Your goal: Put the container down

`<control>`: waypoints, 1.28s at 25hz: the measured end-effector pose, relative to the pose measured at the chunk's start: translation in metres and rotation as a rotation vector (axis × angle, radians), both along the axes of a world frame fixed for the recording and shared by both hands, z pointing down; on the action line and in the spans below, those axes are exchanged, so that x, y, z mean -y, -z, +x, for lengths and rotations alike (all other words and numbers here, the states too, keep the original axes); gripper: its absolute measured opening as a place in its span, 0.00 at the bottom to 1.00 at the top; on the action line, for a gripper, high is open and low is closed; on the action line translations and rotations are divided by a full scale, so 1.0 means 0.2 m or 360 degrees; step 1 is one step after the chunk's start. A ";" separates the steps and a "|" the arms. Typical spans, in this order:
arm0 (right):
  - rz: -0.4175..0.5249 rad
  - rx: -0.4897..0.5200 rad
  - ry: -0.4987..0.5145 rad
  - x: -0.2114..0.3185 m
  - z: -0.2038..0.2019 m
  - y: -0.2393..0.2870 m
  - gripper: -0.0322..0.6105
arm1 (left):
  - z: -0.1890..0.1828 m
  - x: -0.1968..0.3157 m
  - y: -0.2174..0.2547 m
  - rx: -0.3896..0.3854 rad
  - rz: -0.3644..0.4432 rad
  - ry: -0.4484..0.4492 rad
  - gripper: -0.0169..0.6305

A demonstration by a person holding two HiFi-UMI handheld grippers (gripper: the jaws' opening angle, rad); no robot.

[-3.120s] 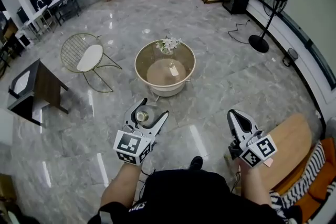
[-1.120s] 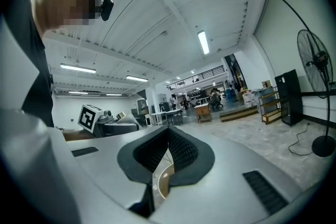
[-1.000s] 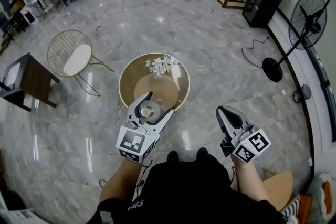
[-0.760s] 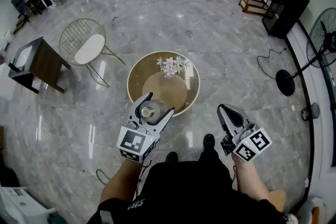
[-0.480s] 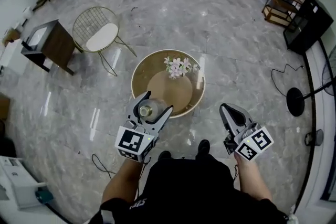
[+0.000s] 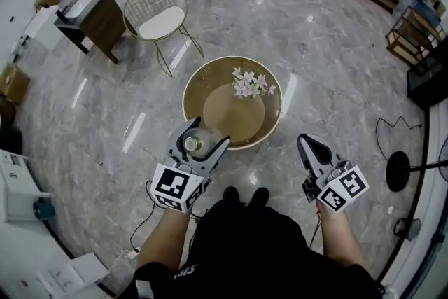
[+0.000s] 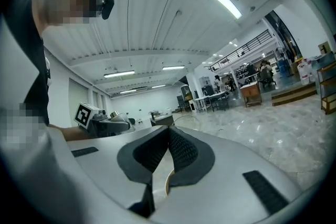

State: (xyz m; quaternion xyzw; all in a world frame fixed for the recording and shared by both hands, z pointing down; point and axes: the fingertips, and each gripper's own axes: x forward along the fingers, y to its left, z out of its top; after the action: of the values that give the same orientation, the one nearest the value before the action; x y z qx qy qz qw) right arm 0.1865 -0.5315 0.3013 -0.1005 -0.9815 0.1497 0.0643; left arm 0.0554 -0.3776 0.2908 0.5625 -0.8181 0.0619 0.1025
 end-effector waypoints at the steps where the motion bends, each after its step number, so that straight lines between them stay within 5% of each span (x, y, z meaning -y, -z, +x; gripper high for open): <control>1: -0.0002 0.0002 0.0019 -0.01 -0.02 0.00 0.07 | -0.01 -0.02 -0.01 -0.0006 -0.0009 0.0018 0.56; 18: -0.0077 -0.0165 0.0127 -0.50 -0.37 -0.27 0.07 | -0.25 -0.33 -0.27 -0.0071 -0.0122 -0.0063 0.56; 32: -0.0073 -0.0239 0.0144 -0.35 -0.65 -0.68 0.07 | -0.50 -0.20 -0.75 -0.0175 -0.0233 -0.0012 0.56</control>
State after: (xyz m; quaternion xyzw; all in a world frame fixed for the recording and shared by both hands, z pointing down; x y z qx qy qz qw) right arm 0.0563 -0.4606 0.4365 -0.1348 -0.9647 0.1760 0.1420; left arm -0.0436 -0.3371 0.4405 0.5592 -0.8023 0.0909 0.1880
